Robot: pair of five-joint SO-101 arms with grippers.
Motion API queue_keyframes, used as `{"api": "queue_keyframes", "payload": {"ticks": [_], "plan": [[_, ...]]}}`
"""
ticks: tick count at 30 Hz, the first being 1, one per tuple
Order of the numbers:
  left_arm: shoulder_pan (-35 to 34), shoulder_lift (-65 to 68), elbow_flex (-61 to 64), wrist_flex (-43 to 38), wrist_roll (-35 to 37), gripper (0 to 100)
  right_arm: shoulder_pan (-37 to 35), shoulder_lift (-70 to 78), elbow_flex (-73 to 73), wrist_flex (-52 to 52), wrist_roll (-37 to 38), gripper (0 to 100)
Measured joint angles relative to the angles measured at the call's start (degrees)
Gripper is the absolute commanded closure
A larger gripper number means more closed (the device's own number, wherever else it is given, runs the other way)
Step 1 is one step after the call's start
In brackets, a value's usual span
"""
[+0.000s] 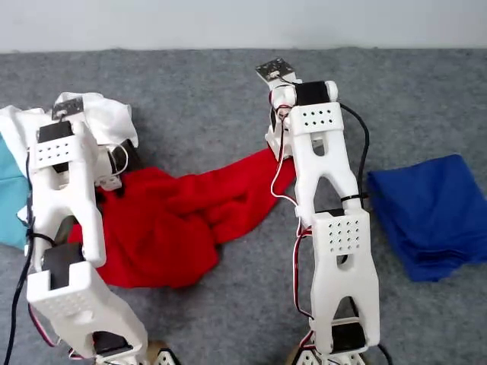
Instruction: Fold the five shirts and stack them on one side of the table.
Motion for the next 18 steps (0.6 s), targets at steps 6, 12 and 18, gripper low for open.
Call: {"api": "queue_keyframes", "payload": {"ticks": [6, 12, 18], "plan": [[0.09, 0.00, 0.00, -0.88, 0.18, 99, 0.00, 0.00, 0.00, 0.00, 0.00, 98.9], [0.35, 0.00, -0.88, -0.18, 0.18, 99, 0.00, 0.00, 0.00, 0.00, 0.00, 98.9], [6.95, -6.68, -8.18, 8.18, 0.00, 99, 2.64, -0.88, 0.09, 0.00, 0.00, 98.9]]}}
